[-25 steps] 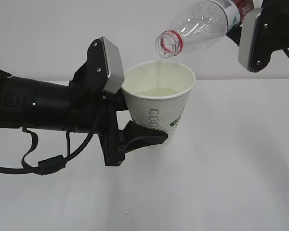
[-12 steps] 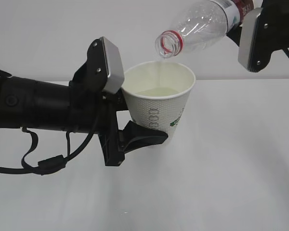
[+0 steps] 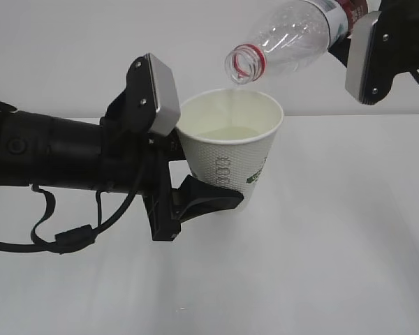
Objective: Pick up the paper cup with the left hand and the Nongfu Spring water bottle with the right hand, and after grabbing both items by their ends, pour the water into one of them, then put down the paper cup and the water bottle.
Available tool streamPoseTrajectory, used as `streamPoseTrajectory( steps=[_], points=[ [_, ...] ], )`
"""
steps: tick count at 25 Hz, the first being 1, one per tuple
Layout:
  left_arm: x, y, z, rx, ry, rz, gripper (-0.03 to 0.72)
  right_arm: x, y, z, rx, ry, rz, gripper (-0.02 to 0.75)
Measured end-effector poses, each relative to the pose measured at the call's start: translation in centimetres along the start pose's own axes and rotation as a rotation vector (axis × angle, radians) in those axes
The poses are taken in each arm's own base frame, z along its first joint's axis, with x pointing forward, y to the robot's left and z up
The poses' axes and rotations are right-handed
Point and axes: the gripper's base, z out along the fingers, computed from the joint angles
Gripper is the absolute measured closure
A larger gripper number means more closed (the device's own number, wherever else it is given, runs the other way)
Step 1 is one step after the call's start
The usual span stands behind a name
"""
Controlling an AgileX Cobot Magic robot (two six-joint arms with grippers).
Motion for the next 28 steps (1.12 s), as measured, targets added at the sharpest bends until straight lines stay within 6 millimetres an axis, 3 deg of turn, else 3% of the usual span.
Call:
streamPoseTrajectory(
  steps=[28],
  points=[
    [0.00, 0.00, 0.00, 0.000, 0.000, 0.000, 0.188, -0.09, -0.09, 0.00, 0.010, -0.010, -0.002, 0.223]
  ],
)
